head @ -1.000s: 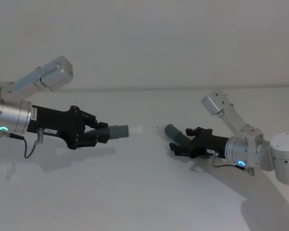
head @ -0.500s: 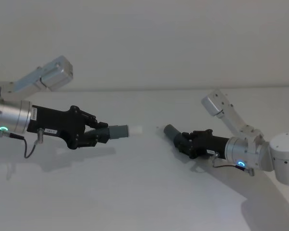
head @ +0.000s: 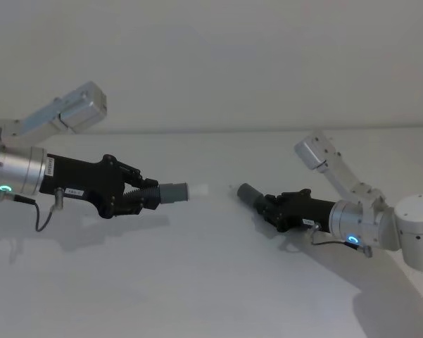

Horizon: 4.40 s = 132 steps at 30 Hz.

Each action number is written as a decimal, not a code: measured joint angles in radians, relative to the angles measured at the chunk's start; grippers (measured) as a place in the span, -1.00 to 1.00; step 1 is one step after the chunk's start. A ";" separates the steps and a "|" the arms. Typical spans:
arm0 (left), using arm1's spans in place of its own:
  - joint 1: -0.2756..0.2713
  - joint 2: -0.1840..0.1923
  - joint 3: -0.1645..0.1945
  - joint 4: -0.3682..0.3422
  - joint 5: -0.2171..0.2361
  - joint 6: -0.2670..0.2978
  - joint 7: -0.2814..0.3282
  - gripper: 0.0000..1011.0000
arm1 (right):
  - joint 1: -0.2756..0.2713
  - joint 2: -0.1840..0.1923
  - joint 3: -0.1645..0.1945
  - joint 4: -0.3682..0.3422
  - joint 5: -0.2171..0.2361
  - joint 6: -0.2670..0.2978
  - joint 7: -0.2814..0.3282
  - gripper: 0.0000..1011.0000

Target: Use both hands to pick up one end of the pipe from the table, align the ends, and insert them.

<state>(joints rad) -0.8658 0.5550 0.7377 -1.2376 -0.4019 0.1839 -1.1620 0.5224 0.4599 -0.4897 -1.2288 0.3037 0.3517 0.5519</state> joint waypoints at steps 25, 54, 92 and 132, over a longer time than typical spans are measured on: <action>0.000 0.000 0.000 0.000 0.000 0.000 0.000 -0.42 | 0.000 0.000 0.000 0.000 0.000 0.000 0.000 -0.54; 0.000 0.000 0.000 0.000 0.000 0.000 0.000 -0.42 | -0.130 0.117 0.080 -0.193 -0.014 -0.115 -0.061 -0.54; 0.000 0.000 0.000 0.000 0.000 0.000 0.000 -0.42 | -0.099 0.366 0.088 -0.294 -0.120 -0.534 0.227 -0.54; 0.000 0.000 0.000 0.000 0.000 0.000 0.000 -0.42 | 0.106 0.261 -0.107 -0.223 -0.214 -0.617 0.430 -0.54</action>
<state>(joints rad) -0.8658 0.5550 0.7377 -1.2376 -0.4019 0.1839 -1.1620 0.6279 0.7213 -0.5963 -1.4515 0.0894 -0.2657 0.9817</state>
